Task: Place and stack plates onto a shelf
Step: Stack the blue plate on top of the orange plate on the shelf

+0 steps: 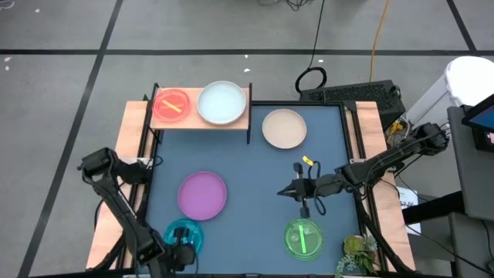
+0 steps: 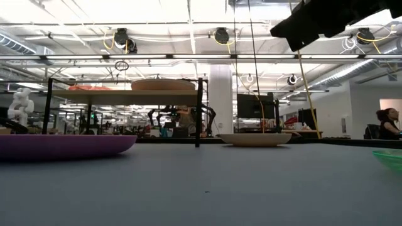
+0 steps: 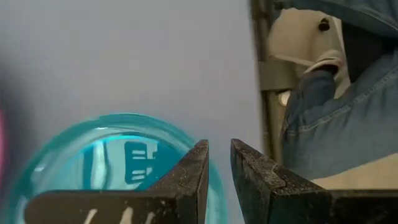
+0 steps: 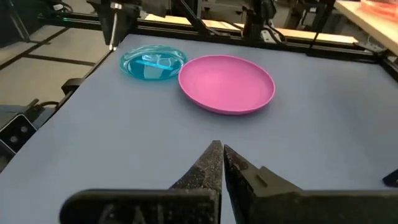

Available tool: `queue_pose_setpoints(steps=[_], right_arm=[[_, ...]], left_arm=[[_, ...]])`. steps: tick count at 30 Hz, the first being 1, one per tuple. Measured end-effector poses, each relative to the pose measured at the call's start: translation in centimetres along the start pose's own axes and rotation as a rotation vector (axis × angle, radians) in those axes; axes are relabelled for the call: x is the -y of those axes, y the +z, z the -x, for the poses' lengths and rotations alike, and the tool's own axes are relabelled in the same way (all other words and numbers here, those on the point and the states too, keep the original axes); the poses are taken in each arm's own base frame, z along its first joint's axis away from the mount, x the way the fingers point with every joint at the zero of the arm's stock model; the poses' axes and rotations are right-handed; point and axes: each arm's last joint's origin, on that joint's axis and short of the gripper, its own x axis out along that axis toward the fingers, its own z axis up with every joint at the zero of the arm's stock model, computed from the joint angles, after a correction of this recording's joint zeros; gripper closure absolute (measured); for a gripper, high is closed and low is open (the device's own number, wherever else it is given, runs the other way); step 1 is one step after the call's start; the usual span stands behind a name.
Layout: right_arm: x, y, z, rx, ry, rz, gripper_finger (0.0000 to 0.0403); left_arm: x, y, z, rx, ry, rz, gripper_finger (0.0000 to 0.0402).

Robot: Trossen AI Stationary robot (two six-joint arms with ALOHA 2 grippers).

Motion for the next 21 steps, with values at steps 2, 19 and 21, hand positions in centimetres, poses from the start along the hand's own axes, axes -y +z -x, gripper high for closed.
queue_pose_setpoints(steps=[2,19,21], right_arm=[[0.0,0.1,0.0,0.008,0.000,0.009,0.0403],[0.0,0.0,0.0,0.005,0.000,0.020,0.0403],[0.0,0.0,0.0,0.005,0.000,0.020,0.0403]], left_arm=[[0.5,-0.3,-0.2,-0.006,0.000,0.013,0.0329],[1.5,-1.6,0.1,-0.058,-0.043,0.157,0.0279],[1.5,-1.6,0.2,-0.059,-0.032,0.153,0.0243]])
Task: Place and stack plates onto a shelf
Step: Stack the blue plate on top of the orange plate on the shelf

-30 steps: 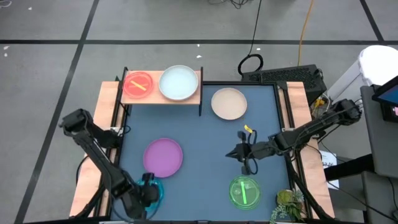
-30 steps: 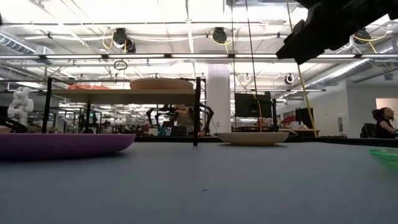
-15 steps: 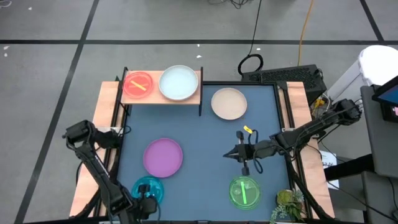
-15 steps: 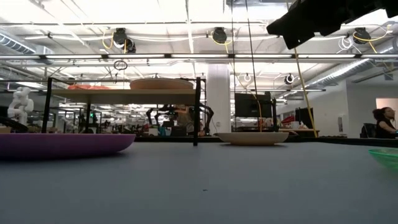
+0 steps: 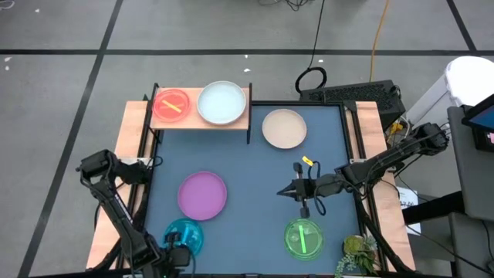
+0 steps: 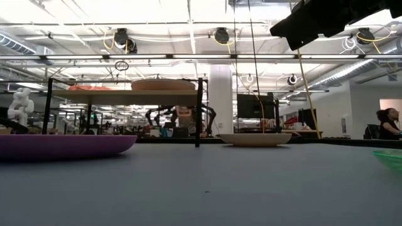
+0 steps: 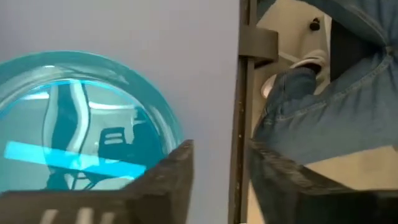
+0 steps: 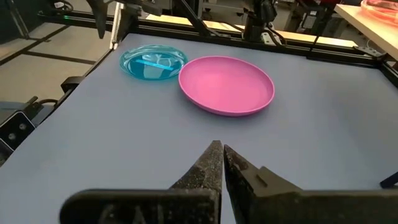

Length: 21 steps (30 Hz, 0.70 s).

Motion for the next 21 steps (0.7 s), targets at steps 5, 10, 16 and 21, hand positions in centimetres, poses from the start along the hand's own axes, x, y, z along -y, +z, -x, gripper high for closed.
queue_pose_setpoints(steps=[5,10,16,21], right_arm=[[0.0,0.0,0.0,-0.002,0.000,0.001,0.0403],[0.0,-0.1,0.0,-0.014,0.000,0.007,0.0403],[0.0,-0.6,0.0,-0.027,-0.002,0.011,0.0403],[0.1,-0.7,0.0,-0.029,-0.004,0.010,0.0403]], left_arm=[[0.0,0.1,-0.2,0.028,0.012,-0.037,0.0168],[-0.1,-0.1,-1.6,0.005,0.045,-0.049,0.0156],[-0.2,-0.4,-2.8,-0.012,0.075,-0.010,0.0156],[-0.2,-0.9,-3.3,-0.023,0.090,-0.002,0.0160]])
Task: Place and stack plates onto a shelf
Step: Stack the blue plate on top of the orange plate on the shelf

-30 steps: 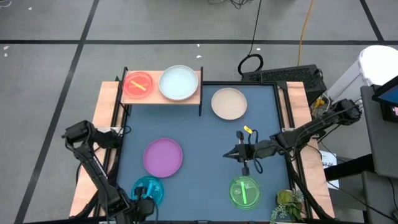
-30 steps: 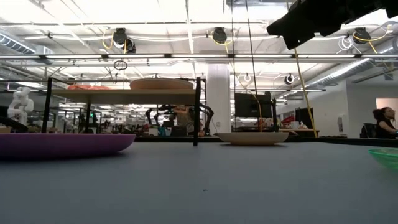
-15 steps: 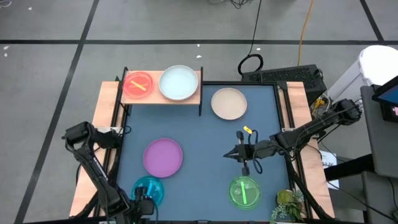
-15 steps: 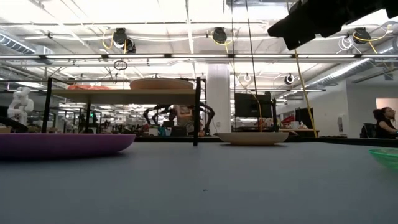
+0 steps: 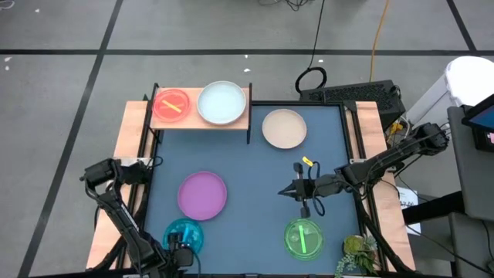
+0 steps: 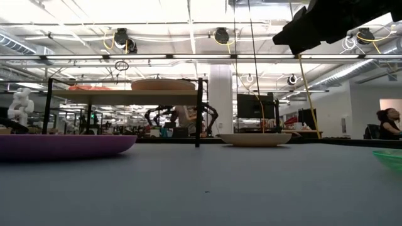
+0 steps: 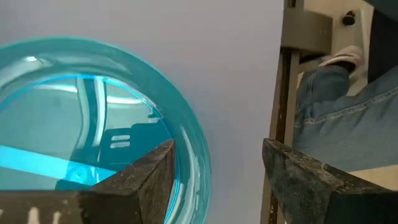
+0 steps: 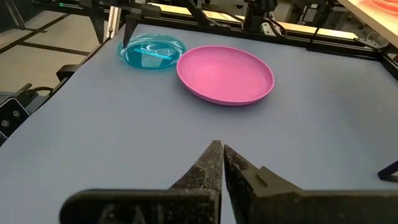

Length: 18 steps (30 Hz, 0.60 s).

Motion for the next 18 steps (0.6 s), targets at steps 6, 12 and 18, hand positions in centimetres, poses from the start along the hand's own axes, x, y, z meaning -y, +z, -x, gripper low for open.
queue_pose_setpoints(steps=[6,12,18], right_arm=[[-0.01,0.11,0.00,0.013,0.000,0.001,0.0403],[-0.01,0.11,0.00,0.013,0.000,0.005,0.0403],[0.00,0.11,0.00,0.013,0.000,0.005,0.0403]], left_arm=[[-0.10,-0.26,-0.71,-0.015,0.027,-0.023,0.0215],[-0.39,-0.62,-0.67,-0.034,0.063,-0.051,0.0290],[0.03,-1.03,-0.57,-0.032,0.038,-0.057,0.0319]])
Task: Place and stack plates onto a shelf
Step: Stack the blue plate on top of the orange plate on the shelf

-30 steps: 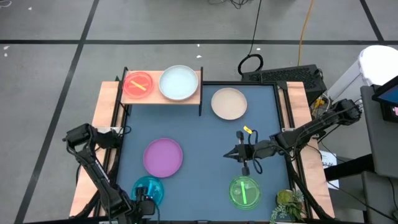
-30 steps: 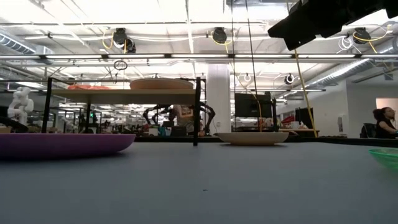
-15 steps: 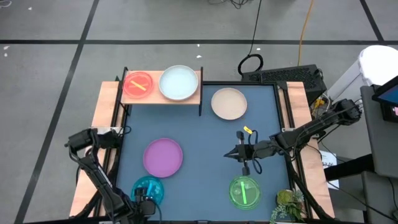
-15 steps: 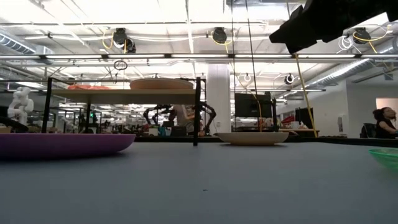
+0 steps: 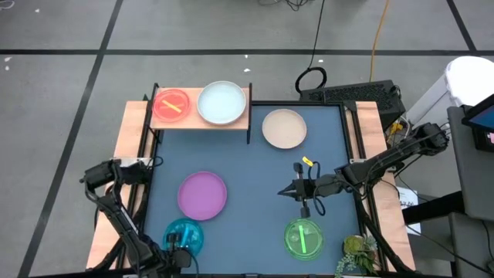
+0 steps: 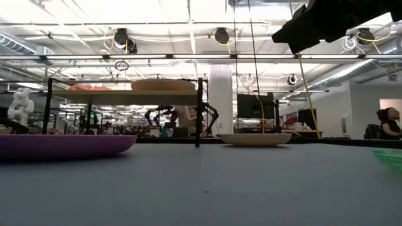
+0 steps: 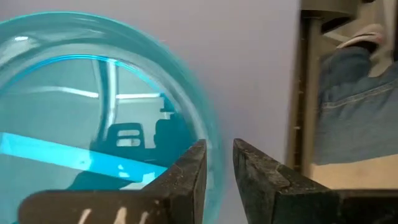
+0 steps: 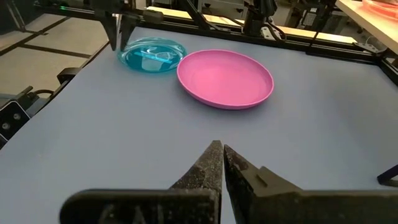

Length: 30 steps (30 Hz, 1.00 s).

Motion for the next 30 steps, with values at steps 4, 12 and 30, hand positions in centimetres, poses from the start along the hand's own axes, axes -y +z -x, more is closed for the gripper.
queue_pose_setpoints(steps=[4,12,30], right_arm=[[0.0,0.0,0.0,0.000,0.000,0.000,0.0403],[0.0,0.0,0.0,0.000,0.000,-0.002,0.0403],[0.0,0.0,0.0,0.000,0.000,-0.004,0.0403]], left_arm=[[0.3,-0.3,0.1,-0.004,-0.015,0.025,0.0321],[-0.2,-0.8,0.1,-0.054,0.035,0.065,0.0321],[-1.2,-1.6,0.2,-0.101,0.157,0.024,0.0321]])
